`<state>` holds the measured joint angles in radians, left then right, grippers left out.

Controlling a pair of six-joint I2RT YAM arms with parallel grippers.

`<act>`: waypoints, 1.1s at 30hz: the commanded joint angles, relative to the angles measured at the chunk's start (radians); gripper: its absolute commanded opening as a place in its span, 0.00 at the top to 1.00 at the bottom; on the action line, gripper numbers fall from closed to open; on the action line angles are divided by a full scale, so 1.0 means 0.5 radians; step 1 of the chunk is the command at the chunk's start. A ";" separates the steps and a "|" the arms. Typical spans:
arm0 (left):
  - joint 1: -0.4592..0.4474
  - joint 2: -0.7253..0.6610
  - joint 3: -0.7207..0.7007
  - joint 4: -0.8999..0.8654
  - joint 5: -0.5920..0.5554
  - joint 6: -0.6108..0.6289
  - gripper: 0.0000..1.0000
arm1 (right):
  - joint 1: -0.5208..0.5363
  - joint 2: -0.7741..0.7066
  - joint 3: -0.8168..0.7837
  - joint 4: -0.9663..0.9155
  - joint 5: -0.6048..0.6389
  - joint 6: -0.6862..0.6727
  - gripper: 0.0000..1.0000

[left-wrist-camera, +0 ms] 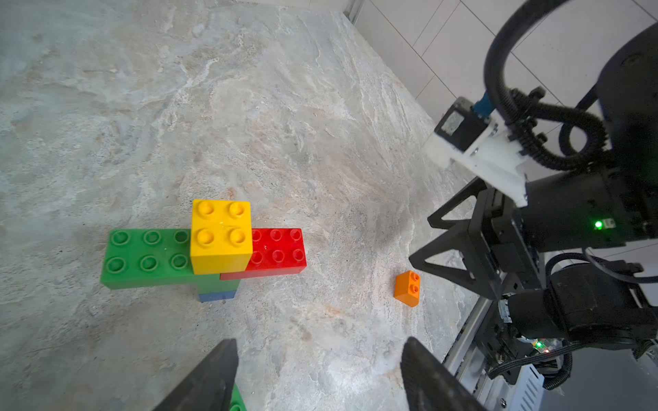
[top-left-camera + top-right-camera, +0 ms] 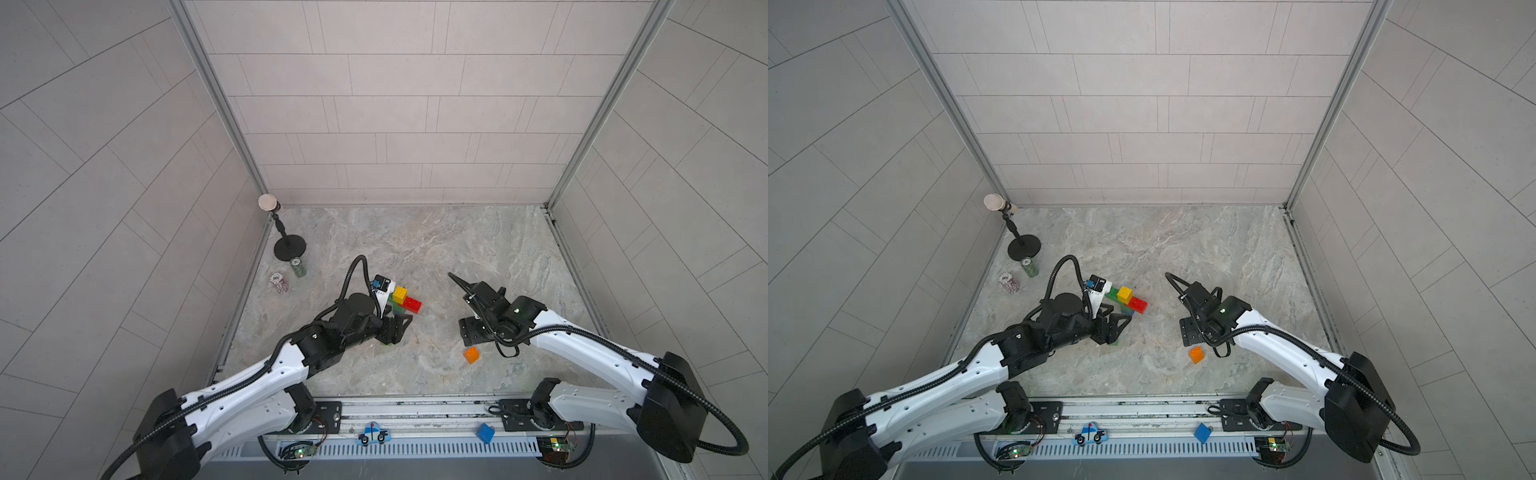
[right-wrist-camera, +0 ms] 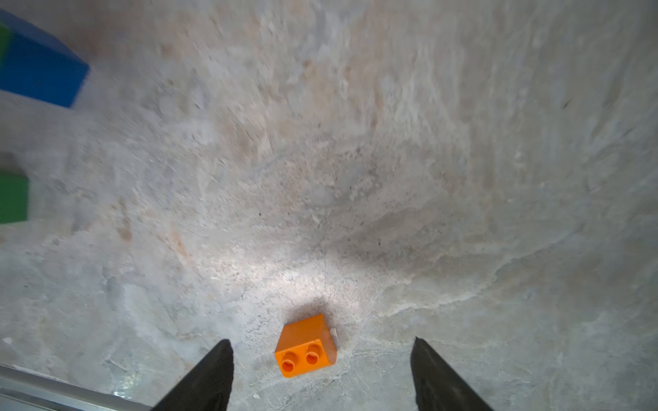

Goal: Assemble a fork with lego
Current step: Pick up the lego brick from the center of the board.

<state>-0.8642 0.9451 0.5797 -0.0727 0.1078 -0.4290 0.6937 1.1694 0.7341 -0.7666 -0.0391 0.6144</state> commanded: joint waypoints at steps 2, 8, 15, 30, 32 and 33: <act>-0.014 0.028 0.059 0.145 -0.042 0.009 0.23 | 0.033 -0.006 -0.102 0.006 -0.029 0.085 0.27; -0.014 0.096 0.053 0.203 0.002 -0.019 0.23 | 0.174 0.005 -0.184 0.191 -0.021 0.003 0.29; -0.014 0.133 0.068 0.215 0.006 -0.021 0.24 | 0.229 0.065 -0.206 0.213 0.063 -0.038 0.37; -0.014 0.165 0.065 0.230 -0.002 -0.029 0.24 | 0.266 0.188 -0.210 0.177 -0.046 -0.105 0.57; -0.012 0.160 0.060 0.228 -0.031 -0.040 0.24 | 0.272 0.183 -0.196 0.176 -0.019 -0.092 0.64; -0.008 0.149 0.051 0.226 -0.052 -0.053 0.24 | 0.272 0.177 -0.189 0.177 -0.007 -0.082 0.66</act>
<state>-0.8665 1.0248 0.5850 0.0147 0.1070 -0.4408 0.8234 1.2594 0.6331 -0.6582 -0.0738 0.5560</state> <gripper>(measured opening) 0.758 0.359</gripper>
